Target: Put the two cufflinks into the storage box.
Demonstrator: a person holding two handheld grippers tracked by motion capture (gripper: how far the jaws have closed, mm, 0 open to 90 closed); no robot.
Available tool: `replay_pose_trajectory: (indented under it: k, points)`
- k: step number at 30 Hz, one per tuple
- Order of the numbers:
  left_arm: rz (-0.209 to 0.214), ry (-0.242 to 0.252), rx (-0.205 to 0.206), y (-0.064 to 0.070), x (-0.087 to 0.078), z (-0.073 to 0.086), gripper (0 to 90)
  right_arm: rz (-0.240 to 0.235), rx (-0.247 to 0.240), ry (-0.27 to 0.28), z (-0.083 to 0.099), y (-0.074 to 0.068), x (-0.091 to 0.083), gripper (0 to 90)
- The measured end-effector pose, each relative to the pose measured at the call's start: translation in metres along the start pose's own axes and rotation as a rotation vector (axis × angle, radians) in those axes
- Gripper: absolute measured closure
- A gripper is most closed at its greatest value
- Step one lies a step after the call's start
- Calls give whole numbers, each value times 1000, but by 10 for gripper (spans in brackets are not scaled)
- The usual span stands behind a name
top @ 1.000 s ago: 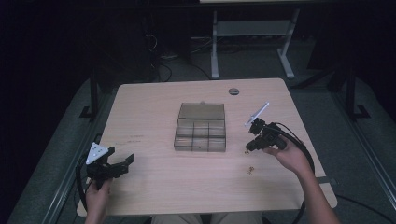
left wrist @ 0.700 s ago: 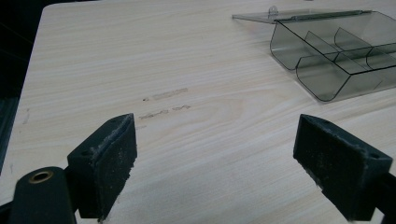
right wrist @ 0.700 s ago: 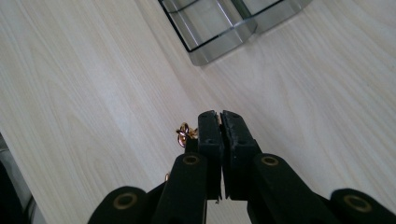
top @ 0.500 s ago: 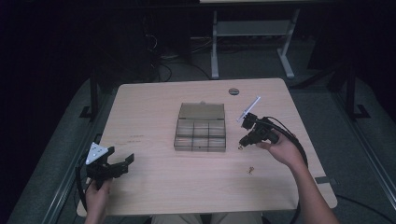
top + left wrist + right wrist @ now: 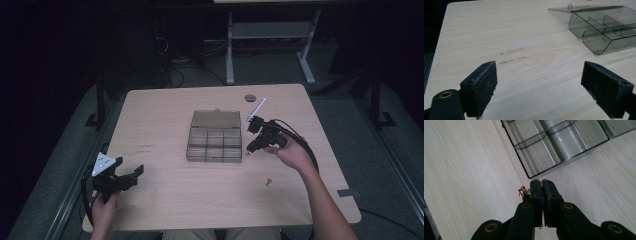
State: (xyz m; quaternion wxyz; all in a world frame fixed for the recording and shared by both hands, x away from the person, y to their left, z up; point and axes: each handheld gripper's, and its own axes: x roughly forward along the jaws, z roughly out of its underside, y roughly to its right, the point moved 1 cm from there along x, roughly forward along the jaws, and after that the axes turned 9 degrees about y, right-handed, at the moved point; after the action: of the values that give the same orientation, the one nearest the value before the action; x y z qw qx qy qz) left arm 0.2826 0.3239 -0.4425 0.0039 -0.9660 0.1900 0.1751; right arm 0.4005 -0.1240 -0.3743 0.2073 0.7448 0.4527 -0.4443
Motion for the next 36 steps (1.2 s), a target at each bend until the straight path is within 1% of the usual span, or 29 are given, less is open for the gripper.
replay_pose_trajectory:
  k: [10,12,22,36]
  points:
    - [1,5,0,0,0,0,132,-10,-12,-17,-16,1,6,869]
    - [0,5,0,0,0,0,132,-14,-16,-13,-19,1,7,869]
    - [1,5,2,0,0,0,133,-31,-23,-29,-30,1,18,868]
    - [1,3,2,-1,-1,0,132,-46,-20,-57,-39,5,36,868]
